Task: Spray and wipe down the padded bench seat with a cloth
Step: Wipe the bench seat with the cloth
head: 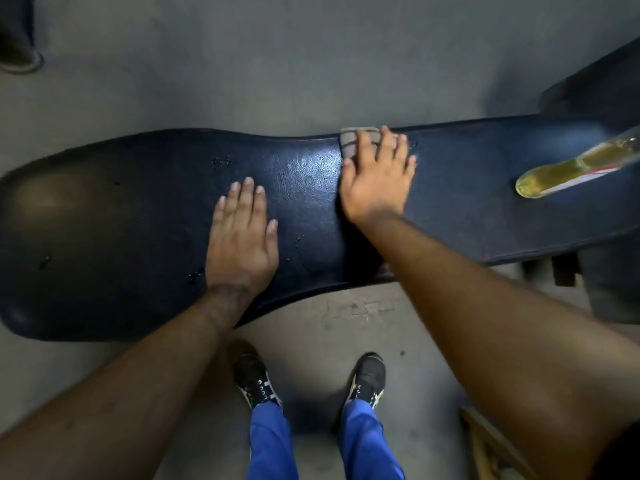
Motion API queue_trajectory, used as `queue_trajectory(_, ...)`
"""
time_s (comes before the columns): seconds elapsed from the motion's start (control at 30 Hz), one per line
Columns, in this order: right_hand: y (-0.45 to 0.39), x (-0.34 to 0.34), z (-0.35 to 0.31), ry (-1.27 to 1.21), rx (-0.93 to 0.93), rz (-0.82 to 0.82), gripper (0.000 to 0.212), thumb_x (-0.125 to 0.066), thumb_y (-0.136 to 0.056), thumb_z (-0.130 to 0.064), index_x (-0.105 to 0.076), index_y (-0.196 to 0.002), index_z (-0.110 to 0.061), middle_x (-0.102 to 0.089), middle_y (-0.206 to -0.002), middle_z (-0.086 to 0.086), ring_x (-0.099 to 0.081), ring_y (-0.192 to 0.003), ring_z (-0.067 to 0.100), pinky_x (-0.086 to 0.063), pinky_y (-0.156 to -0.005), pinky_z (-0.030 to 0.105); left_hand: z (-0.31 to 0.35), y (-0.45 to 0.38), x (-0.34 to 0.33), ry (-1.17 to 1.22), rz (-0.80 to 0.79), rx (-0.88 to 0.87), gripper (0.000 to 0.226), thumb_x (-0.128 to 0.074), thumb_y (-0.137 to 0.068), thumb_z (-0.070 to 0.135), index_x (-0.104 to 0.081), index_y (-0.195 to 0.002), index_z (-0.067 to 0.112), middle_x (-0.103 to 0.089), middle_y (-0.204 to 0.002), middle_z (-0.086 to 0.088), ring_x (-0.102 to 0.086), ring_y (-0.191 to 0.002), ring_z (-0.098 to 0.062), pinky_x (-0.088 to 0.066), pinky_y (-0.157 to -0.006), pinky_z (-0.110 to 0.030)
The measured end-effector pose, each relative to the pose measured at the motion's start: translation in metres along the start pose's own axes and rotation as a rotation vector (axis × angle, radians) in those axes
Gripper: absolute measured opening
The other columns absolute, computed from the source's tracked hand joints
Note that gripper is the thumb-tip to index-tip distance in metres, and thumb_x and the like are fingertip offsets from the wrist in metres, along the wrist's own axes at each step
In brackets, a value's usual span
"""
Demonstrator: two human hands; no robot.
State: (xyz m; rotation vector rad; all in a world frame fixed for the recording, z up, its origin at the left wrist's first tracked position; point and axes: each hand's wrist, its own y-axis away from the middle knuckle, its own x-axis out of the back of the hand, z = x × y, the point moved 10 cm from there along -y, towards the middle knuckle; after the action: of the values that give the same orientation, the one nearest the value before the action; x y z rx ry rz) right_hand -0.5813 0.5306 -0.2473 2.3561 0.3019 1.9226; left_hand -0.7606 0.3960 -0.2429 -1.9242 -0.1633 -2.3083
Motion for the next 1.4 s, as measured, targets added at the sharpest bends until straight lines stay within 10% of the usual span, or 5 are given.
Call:
queue_trajectory(0.17,0.051,-0.024,-0.095,0.043,0.715,-0.147,0.056,-0.036,-0.095,-0.045,-0.044,-0.148,-0.027,-0.035,-0.158,0.009,-0.025,-0.148,0.034,-0.016,-0.120,0.053,-0.001,0.002,0.002,0.021,-0.009,0.001,0.057,-0.031,-0.100,0.031,-0.037,-0.146,-0.002,-0.030,-0.157,-0.018,-0.023,-0.148,-0.030,-0.012,-0.123,-0.043)
queue_trajectory(0.63,0.044,-0.006,0.019,-0.010,-0.066,0.033,0.063,-0.027,-0.097,-0.049,-0.029,-0.155,-0.026,-0.018,-0.165,0.012,-0.014,-0.151,0.036,-0.015,-0.121,0.057,-0.002,0.002,0.002,0.096,0.027,-0.001,0.057,-0.033,-0.097,0.028,-0.040,-0.144,-0.002,-0.035,-0.154,-0.018,-0.028,-0.146,-0.031,-0.013,-0.122,-0.042)
queue_trajectory(0.83,0.146,-0.033,-0.043,0.031,0.519,-0.089,0.061,-0.038,-0.097,-0.046,-0.030,-0.155,-0.029,-0.019,-0.165,0.008,-0.013,-0.153,0.031,-0.015,-0.121,0.054,-0.009,0.003,0.011,0.249,0.059,0.021,0.052,-0.032,-0.098,0.024,-0.046,-0.141,-0.002,-0.040,-0.152,-0.018,-0.032,-0.145,-0.030,-0.017,-0.121,-0.043)
queue_trajectory(1.0,0.139,-0.028,-0.026,-0.099,-0.169,0.101,0.065,-0.036,-0.095,-0.046,-0.033,-0.154,-0.020,-0.020,-0.163,0.018,-0.015,-0.150,0.041,-0.014,-0.120,0.060,-0.012,0.005,0.019,0.300,0.007,-0.032,0.054,-0.033,-0.096,0.021,-0.043,-0.143,-0.003,-0.042,-0.151,-0.018,-0.032,-0.144,-0.030,-0.016,-0.122,-0.042)
queue_trajectory(1.4,0.162,-0.051,-0.129,-0.006,0.256,-0.041,0.067,-0.037,-0.094,-0.051,-0.031,-0.155,-0.025,-0.017,-0.165,0.014,-0.012,-0.152,0.038,-0.009,-0.122,0.057,-0.116,0.012,0.031,0.080,0.012,0.031,0.058,-0.035,-0.100,0.030,-0.034,-0.148,-0.001,-0.028,-0.158,-0.018,-0.020,-0.149,-0.031,-0.010,-0.123,-0.044)
